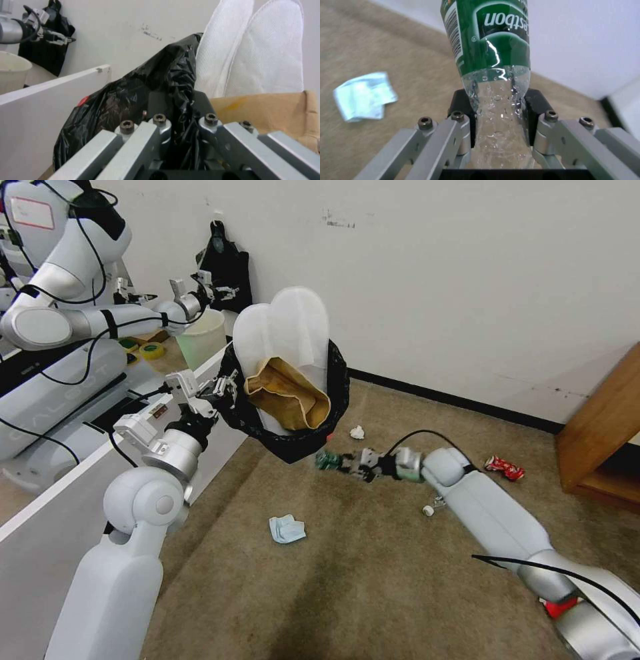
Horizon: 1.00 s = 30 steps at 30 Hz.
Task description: Pick up the trash bin, then pick up the garbage from the floor and place it into the trash bin.
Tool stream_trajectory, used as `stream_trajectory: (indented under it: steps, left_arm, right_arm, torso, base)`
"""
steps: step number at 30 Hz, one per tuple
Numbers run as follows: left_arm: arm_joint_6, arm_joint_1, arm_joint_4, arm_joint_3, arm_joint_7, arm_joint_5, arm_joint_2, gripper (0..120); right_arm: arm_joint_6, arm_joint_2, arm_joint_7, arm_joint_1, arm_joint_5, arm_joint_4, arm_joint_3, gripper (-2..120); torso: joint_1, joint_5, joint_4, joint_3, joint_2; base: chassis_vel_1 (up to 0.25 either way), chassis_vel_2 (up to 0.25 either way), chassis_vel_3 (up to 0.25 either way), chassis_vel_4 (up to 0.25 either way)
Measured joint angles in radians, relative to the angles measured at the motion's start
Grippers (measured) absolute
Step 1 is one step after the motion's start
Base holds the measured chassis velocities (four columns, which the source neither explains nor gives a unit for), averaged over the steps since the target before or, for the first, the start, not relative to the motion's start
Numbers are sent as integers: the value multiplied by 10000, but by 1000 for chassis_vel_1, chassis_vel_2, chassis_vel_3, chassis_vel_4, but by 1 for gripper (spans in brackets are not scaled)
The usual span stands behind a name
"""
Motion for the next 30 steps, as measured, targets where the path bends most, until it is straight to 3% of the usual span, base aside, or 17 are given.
stream_trajectory:
  steps: [15, 30]
  left_arm:
    - [39, -39, 10, 18, -45, -116, 135, 4]
    - [78, 57, -51, -68, -131, -200, 238, 4]
  right_arm:
    - [-345, -917, 590, -1089, 1313, 2030, 1744, 23]
    - [-558, -1018, 919, -1300, 2624, 2866, 2508, 23]
  torso:
    - [0, 1, -2, 0, 0]
    - [0, 0, -1, 0, 0]
  base:
    - [0, 0, 0, 0]
    - [0, 0, 0, 0]
